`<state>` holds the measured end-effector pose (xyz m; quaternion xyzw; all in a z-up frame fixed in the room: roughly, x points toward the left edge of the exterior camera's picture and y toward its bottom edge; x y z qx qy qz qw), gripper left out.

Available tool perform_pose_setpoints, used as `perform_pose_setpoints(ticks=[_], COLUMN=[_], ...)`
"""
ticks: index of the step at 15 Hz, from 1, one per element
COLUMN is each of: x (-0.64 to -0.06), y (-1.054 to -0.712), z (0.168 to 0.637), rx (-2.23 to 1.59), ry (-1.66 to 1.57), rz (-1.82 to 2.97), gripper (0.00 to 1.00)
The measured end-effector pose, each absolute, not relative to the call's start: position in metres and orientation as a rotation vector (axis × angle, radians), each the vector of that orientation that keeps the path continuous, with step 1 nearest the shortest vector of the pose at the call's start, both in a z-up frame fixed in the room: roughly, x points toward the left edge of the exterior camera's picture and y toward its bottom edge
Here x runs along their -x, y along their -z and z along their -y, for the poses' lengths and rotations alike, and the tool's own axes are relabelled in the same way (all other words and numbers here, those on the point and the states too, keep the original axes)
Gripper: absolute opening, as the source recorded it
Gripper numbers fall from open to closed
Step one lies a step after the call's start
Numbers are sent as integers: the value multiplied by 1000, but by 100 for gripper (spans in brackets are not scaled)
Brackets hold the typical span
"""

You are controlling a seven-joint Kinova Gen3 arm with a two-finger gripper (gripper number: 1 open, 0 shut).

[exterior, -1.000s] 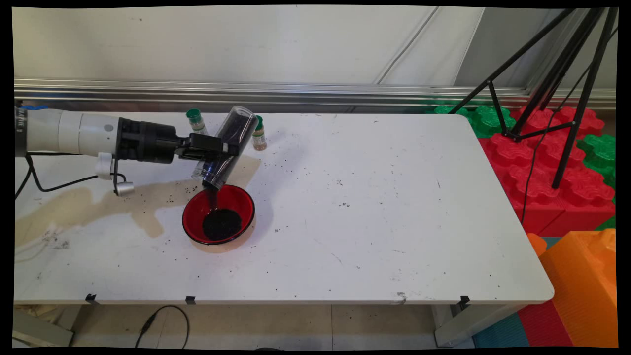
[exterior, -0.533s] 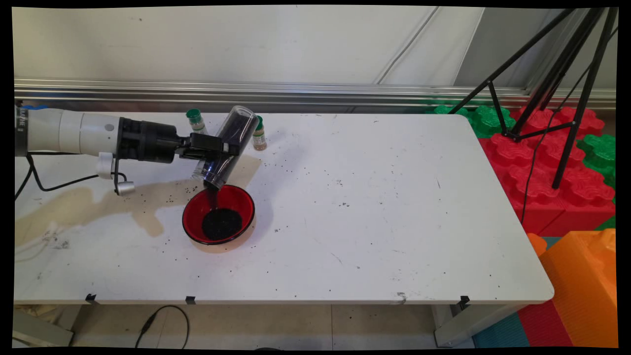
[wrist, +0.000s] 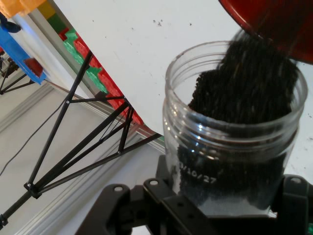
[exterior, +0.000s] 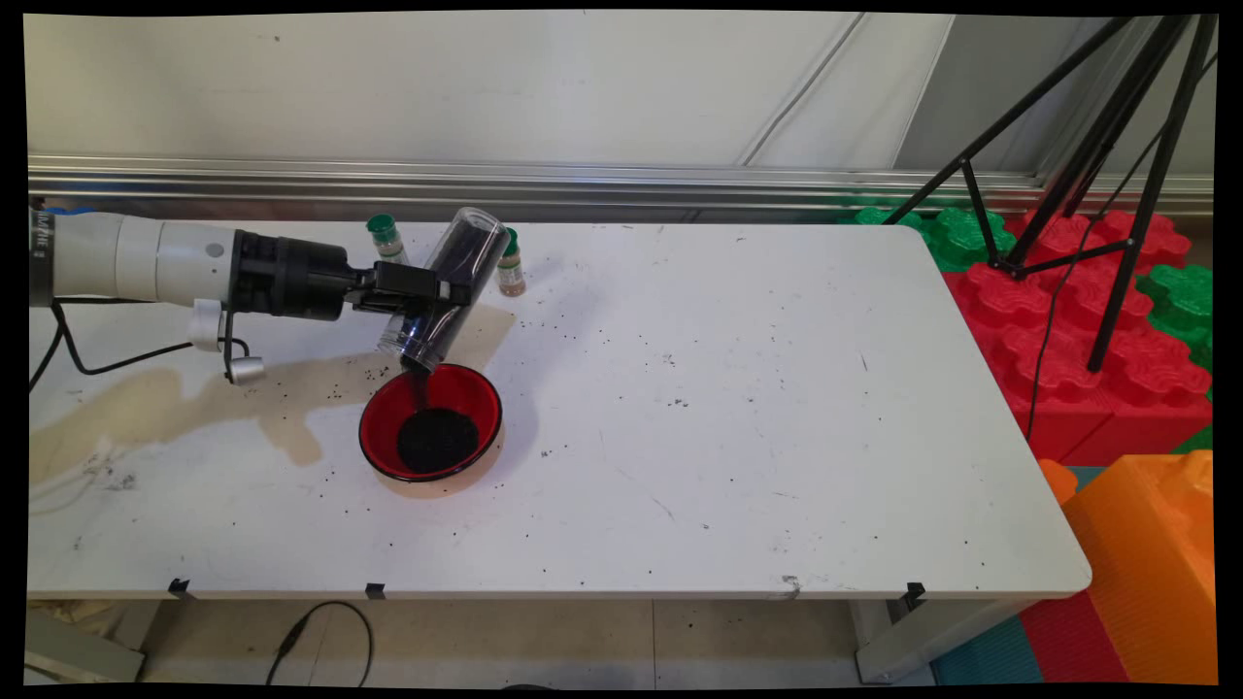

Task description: Pour the black seasoning powder in the red bowl

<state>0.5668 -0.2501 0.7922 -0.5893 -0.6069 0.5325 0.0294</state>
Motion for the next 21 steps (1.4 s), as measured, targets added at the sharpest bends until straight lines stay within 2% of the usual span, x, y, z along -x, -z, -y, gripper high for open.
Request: perform_pose_setpoints(ticks=[21], x=[-567], y=[-793], z=[246], rx=[1731], ry=[-1598], rz=[1915], gripper=[0])
